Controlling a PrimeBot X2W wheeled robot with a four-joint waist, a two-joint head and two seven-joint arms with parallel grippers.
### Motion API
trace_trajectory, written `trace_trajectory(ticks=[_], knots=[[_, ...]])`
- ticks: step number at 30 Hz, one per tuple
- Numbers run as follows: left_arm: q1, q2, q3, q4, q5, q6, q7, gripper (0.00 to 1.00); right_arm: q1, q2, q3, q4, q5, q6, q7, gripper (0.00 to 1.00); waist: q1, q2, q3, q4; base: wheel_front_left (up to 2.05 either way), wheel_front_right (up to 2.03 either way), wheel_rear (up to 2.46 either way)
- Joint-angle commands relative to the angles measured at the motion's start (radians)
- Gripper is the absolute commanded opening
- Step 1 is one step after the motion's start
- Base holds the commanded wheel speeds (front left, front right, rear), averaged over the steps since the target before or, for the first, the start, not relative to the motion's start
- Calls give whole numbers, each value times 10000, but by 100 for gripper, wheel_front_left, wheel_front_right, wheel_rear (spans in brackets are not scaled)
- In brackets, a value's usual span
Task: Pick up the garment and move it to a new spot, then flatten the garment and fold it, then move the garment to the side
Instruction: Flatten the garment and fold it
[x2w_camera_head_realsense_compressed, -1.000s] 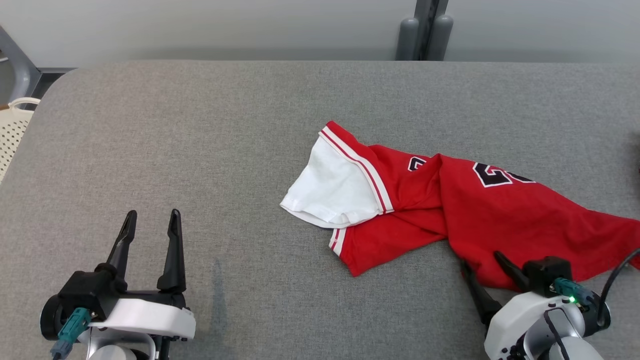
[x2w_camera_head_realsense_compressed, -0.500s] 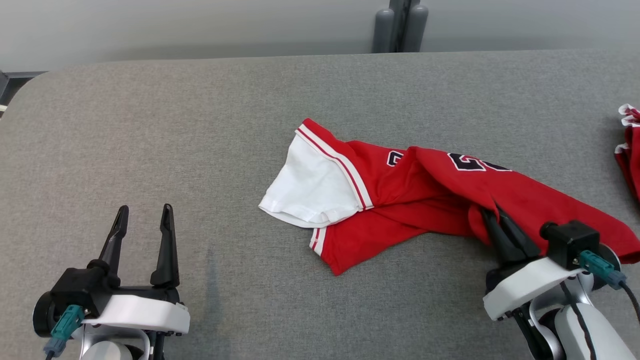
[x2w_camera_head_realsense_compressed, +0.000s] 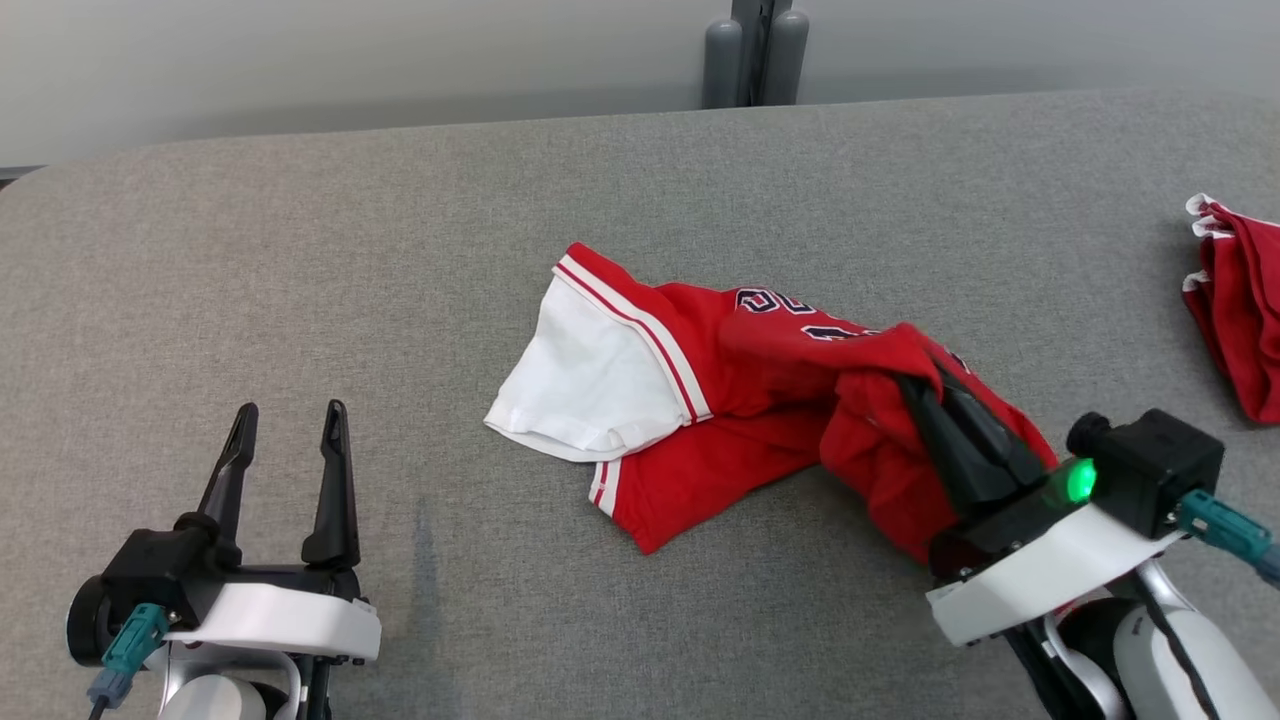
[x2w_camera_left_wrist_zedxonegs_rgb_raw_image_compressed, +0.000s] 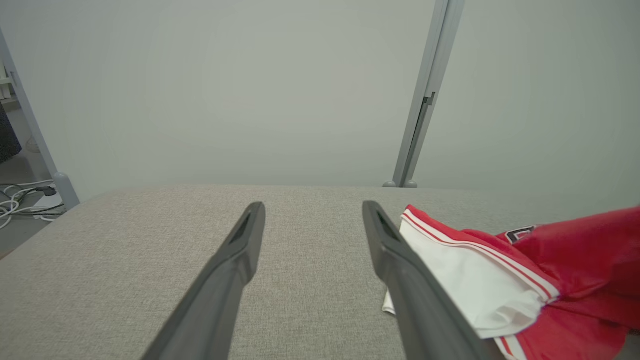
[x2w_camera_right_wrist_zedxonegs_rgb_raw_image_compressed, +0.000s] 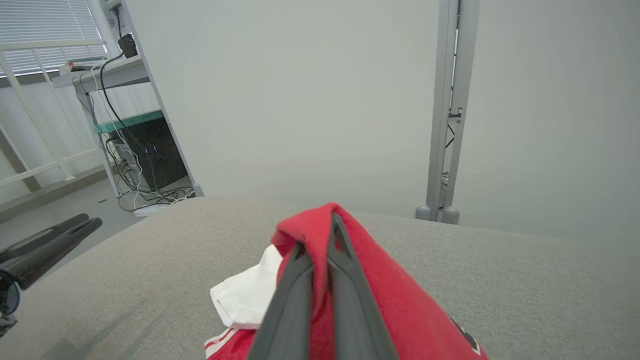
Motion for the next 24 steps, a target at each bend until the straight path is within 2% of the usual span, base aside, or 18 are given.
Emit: trace_trajectory(ticks=[1, 11, 16, 24], knots=[[-180, 16, 44, 10, 71, -33, -39, 100, -50, -35, -214, -41, 17, 3, 63, 0, 0, -1, 11, -10, 0, 0, 0], [-266, 51, 79, -64, 135, -100, -43, 100, 75, 32, -2225, 1162, 363, 3, 39, 0, 0, -1, 249, -74, 0, 0, 0], [-454, 82, 15, -115, 218, -145, -44, 100, -255, -198, -3080, 2541, 468, 3, -136, 0, 0, -1, 559, -27, 0, 0, 0], [-712, 21, -35, -84, 293, -188, -45, 100, -921, -403, -3575, 4761, 787, 3, -718, 0, 0, -1, 955, 94, 0, 0, 0]])
